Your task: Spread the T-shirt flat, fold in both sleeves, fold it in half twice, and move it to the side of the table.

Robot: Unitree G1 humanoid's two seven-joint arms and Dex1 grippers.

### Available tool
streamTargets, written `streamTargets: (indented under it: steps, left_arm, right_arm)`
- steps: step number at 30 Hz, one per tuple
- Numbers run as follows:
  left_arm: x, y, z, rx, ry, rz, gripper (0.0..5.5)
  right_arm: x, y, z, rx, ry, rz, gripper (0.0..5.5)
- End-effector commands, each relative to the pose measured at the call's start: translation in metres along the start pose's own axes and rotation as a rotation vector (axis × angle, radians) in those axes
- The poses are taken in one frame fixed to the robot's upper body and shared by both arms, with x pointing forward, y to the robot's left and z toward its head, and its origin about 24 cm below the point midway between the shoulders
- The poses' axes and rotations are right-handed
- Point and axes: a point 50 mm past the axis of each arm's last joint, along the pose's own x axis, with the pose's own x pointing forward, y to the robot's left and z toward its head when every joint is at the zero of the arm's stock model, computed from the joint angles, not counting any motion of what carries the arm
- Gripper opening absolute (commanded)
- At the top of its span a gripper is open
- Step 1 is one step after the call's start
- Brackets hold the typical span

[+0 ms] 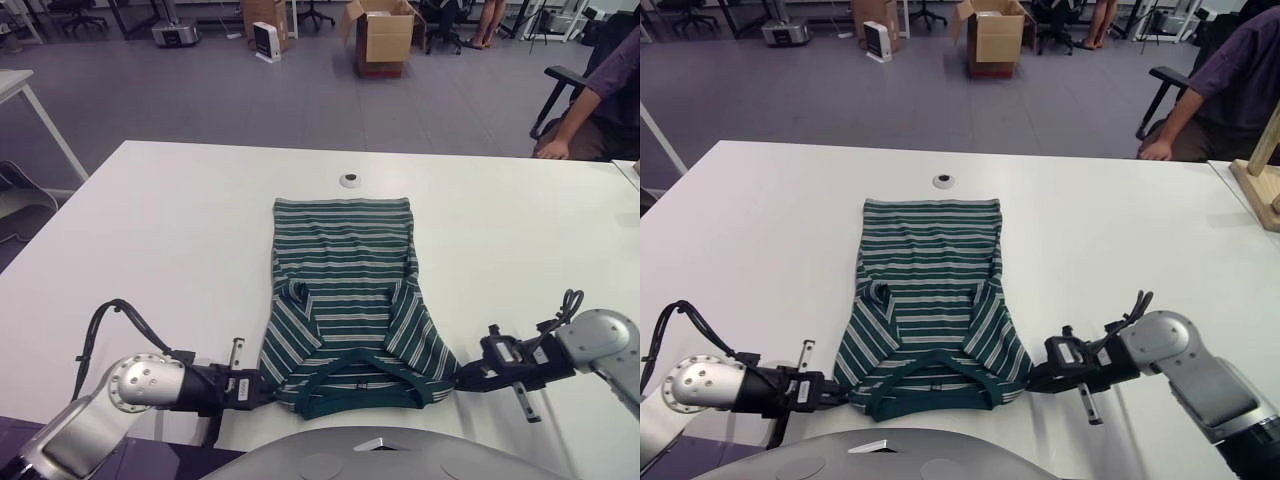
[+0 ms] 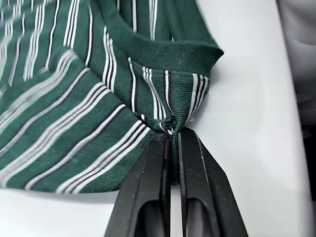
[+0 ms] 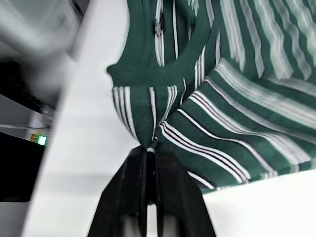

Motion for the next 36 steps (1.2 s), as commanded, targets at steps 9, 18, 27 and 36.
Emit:
streamTargets:
  steps: [9, 18, 27, 36]
  left_arm:
    - [-0.079, 0.036, 0.068, -0.236, -0.363, -0.116, 0.02]
    - [-0.056, 0.166, 0.013, -0.169, -0.288, 0.244, 0.02]
    - [-0.019, 0.207, -0.036, -0.235, -0.149, 0.439, 0.02]
    - [-0.048, 0.230, -0.042, -0.543, -0.491, 0.881, 1.69]
  right_arm:
    - [-0.086, -0.024, 0.068, -0.015, -0.157, 0.000, 0.00]
    - [-0.062, -0.155, 0.060, -0.011, -0.114, -0.264, 0.00]
    - [-0.022, -0.197, 0.039, 0.110, -0.068, -0.469, 0.54]
    - [0.047, -0.166, 0.094, -0.212, -0.285, -0.446, 1.99]
